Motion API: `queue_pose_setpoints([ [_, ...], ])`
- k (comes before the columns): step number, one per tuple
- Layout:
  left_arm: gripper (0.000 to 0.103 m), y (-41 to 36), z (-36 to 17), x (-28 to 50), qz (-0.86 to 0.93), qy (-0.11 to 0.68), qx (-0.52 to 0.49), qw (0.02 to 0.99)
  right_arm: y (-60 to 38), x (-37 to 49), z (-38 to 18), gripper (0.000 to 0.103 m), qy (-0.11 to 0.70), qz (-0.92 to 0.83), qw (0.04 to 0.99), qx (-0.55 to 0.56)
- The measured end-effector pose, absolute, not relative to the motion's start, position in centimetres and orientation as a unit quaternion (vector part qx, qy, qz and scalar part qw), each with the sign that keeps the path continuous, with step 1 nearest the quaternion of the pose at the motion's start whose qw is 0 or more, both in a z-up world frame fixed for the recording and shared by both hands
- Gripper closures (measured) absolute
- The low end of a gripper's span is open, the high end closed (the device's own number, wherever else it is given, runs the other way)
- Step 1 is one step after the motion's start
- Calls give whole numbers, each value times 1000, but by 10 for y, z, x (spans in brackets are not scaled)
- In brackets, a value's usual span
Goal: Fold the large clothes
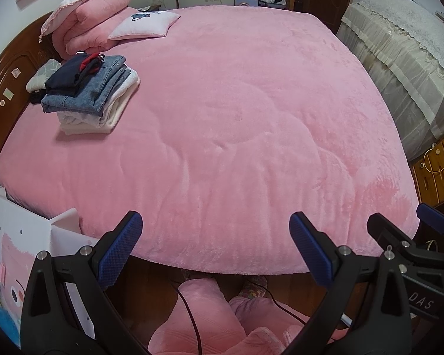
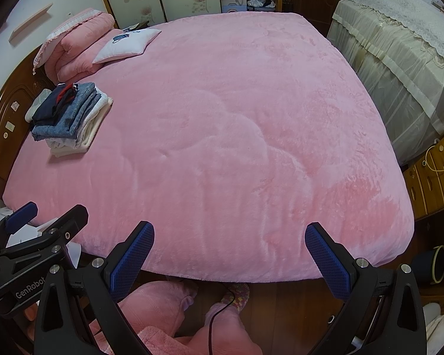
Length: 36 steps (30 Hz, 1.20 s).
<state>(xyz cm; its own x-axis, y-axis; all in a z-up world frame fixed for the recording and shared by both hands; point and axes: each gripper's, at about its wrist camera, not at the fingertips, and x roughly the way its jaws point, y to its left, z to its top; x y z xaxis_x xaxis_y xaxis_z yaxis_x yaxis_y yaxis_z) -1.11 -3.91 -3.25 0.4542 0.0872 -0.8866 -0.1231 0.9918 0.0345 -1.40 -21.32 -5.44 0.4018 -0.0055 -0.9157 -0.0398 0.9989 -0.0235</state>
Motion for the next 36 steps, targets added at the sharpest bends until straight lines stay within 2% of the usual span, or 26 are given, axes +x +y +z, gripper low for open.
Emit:
queue_pose_setpoints([
  [36,4,-37,-37,0,57,524,-8,850,-212,-12,-50,0,549,3,835,-18],
])
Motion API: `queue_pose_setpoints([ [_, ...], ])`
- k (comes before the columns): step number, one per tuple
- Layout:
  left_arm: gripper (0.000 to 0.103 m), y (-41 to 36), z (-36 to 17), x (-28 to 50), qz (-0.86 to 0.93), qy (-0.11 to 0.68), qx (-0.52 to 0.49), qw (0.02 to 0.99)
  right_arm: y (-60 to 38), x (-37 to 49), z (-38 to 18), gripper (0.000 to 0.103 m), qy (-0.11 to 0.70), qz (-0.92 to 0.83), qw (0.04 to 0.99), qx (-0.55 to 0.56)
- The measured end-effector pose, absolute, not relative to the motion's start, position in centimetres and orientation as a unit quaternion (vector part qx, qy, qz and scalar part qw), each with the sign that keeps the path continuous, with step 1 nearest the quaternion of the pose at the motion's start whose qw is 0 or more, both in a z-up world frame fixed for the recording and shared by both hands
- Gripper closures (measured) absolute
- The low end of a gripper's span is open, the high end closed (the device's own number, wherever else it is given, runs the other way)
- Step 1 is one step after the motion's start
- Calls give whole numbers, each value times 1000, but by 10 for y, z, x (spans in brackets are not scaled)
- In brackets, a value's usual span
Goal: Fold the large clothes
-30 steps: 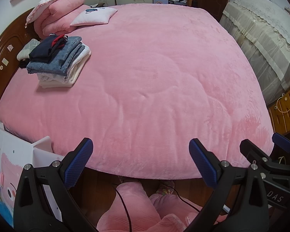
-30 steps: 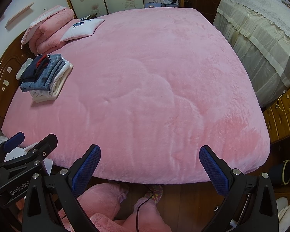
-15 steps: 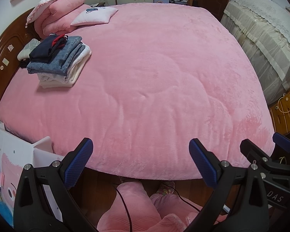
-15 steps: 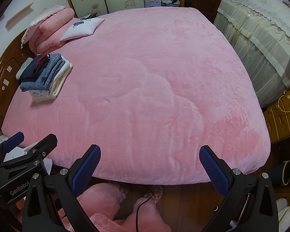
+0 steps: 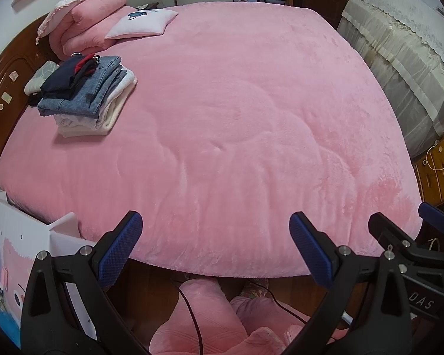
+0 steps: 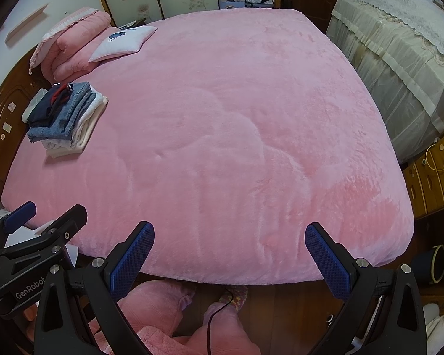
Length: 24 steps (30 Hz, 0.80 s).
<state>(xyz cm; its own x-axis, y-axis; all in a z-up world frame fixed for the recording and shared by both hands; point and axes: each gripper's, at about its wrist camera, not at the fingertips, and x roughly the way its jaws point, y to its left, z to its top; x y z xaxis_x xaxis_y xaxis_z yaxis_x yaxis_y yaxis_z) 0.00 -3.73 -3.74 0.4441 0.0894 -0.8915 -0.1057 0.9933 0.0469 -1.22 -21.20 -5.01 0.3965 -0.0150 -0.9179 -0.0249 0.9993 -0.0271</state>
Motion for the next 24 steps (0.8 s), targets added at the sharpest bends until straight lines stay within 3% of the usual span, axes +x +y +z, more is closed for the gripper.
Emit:
queue_pose_setpoints([
  [24,5,-5,-58,69,29,548,20,836,-205,66,-63,0,575,-11,818,-22],
])
